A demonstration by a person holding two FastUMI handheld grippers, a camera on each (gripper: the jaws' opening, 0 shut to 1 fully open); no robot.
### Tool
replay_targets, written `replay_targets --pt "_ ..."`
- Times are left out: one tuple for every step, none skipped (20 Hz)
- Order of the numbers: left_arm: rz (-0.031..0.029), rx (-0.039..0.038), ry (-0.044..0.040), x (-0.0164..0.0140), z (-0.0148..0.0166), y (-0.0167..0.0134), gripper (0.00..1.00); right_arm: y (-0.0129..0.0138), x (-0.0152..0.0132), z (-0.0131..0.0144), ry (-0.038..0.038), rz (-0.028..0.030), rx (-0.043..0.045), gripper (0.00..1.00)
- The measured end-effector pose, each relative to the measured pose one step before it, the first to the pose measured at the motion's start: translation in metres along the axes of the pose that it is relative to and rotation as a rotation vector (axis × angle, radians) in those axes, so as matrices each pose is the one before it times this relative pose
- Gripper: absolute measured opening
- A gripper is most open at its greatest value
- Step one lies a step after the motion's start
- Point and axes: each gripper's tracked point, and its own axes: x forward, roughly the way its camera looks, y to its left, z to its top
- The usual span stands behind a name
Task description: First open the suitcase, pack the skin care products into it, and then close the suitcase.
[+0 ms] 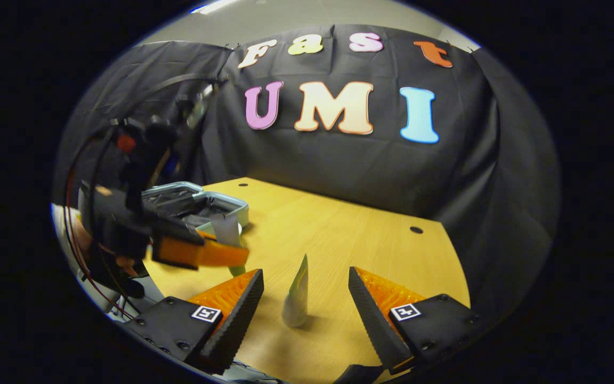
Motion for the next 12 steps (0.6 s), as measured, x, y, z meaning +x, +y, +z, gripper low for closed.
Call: replay_targets --pt "0.01671 -0.00064 -0.00545 -0.01054 0.00605 0.00414 0.09 0.00225 0.00522 -0.01053 0.01699 0.00479 -0.00097 0.99" --pt "0.0135 -0.00142 -0.00066 -0.00754 0.00392 0.00359 0.1 0.00181 0.00556 -0.00957 0.01221 0.00339 -0.00244 0.99" --pt "0.01935 -0.00388 -0.00731 -0.00896 0.0043 0.0047 0.09 0.00107 0.00701 -0.00934 0.01377 -0.00064 -0.00256 0.96" --pt "0.01671 -0.00058 0.00182 -0.00873 0.00202 0.00424 0.09 0.00067 0.00571 -0.00734 0.01044 0.00366 0.00741 0.93" --pt "0.01935 0.00019 0.00559 -0.0074 -0.00013 0.00455 0.09 0.00148 0.00599 -0.00767 0.00899 0.00378 0.0138 0.89" --pt "0.01827 -0.00066 0.00204 -0.00726 -0.00005 0.0049 0.09 0.0005 0.00416 -0.00535 0.00834 -0.0022 0.01324 0.87" --pt "0.01501 -0.00611 0.00292 -0.00564 -0.00037 0.00367 0.1 0.00024 0.0055 -0.00444 0.01033 0.00083 0.0128 0.79" --pt "0.0101 -0.01049 0.00348 -0.0053 -0.00091 0.00366 0.09 -0.00162 0.00256 -0.00381 0.01744 -0.00564 0.00722 0.71" --pt "0.01486 -0.01209 0.00095 -0.00481 -0.00172 0.00429 0.09 -0.00328 0.00282 -0.00073 0.00738 -0.01134 0.01922 0.56" --pt "0.01709 -0.00711 0.00733 -0.00473 -0.00248 0.00539 0.09 -0.00038 -0.00015 0.00071 0.01289 -0.00908 0.01132 0.41" --pt "0.02129 -0.00371 0.00393 -0.00402 -0.0014 0.00744 0.09 -0.00324 0.00164 0.00055 0.00857 -0.01403 0.01024 0.33" --pt "0.02012 -0.00329 0.005 -0.00464 -0.00112 0.00785 0.09 -0.0007 -0.00106 0.00193 0.01345 0.00352 0.01243 0.29"
